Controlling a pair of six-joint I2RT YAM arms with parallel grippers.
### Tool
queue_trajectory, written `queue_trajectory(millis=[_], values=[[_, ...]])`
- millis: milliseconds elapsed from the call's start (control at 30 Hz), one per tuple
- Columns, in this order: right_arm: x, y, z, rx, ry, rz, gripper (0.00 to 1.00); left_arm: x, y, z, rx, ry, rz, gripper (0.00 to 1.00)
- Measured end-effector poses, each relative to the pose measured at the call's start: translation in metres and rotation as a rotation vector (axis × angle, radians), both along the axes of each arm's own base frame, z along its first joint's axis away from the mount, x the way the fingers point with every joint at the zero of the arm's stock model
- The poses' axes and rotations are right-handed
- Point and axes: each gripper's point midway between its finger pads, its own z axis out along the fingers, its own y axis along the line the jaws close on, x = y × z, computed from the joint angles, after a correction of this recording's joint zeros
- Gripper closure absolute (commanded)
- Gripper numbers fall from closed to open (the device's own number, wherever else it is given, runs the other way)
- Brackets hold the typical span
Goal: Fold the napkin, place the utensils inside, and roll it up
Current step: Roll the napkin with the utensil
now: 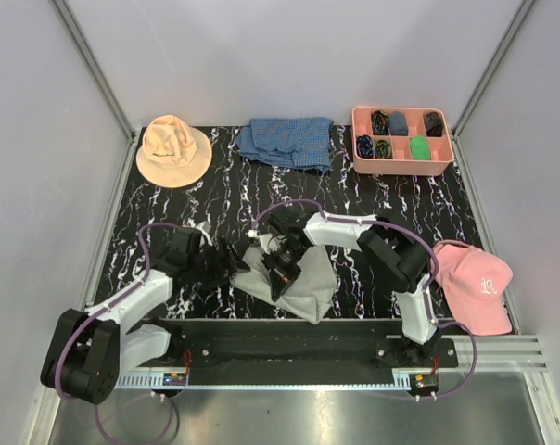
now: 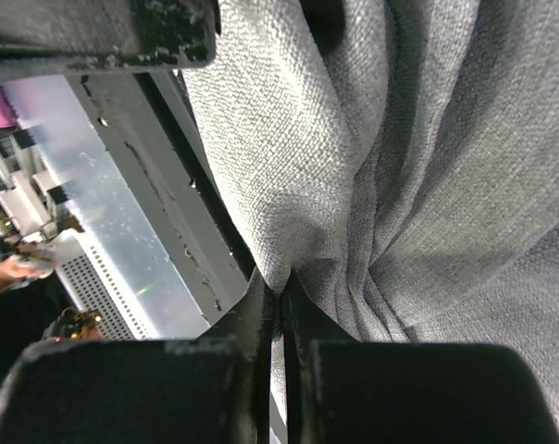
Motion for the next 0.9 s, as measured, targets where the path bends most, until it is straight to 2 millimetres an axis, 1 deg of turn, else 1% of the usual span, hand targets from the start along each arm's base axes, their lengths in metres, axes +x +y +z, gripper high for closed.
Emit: queue_trajectory(millis=[133,233,267,333,400,567,600,667,700,767,800,833,867,900], values=[[-0.001,0.0,-0.001,0.018,0.034,0.004,1.0,0.005,-0.005,-0.001,-0.021,-0.004,-0.01,0.13],[-0.001,-0.001,-0.003,0.026,0.059,0.005,1.0,0.011,-0.009,-0.001,-0.034,-0.007,-0.013,0.2],[-0.001,-0.001,-0.004,0.027,0.065,0.004,1.0,0.012,-0.01,-0.002,-0.04,-0.005,-0.013,0.26],[-0.001,-0.001,-0.004,0.038,0.075,0.007,1.0,0.013,-0.011,-0.002,-0.042,-0.006,-0.013,0.33],[0.0,-0.001,-0.005,0.045,0.082,0.011,1.0,0.012,-0.01,-0.005,-0.038,0.005,-0.011,0.43],[0.003,-0.002,-0.006,0.058,0.094,0.006,1.0,0.009,-0.009,-0.01,-0.03,0.029,-0.01,0.59],[0.004,-0.002,-0.005,0.061,0.095,0.005,1.0,0.008,-0.009,-0.011,-0.029,0.031,-0.011,0.66],[0.006,-0.002,-0.004,0.066,0.095,0.005,1.0,0.008,-0.009,-0.012,-0.028,0.039,-0.01,0.77],[0.006,-0.002,-0.004,0.069,0.095,0.004,0.92,0.007,-0.008,-0.013,-0.026,0.044,-0.012,0.86],[0.008,-0.001,-0.002,0.075,0.094,0.004,0.84,0.006,-0.008,-0.015,-0.025,0.051,-0.013,0.92],[0.009,0.0,-0.001,0.078,0.093,0.004,0.72,0.005,-0.008,-0.015,-0.023,0.054,-0.014,0.95],[0.01,0.0,0.0,0.079,0.092,0.003,0.66,0.005,-0.008,-0.016,-0.022,0.057,-0.014,0.99],[0.011,0.001,0.001,0.078,0.091,0.0,0.6,0.005,-0.008,-0.016,-0.02,0.059,-0.015,1.0],[0.012,0.001,0.003,0.08,0.087,-0.001,0.47,0.004,-0.008,-0.016,-0.018,0.063,-0.016,1.0]])
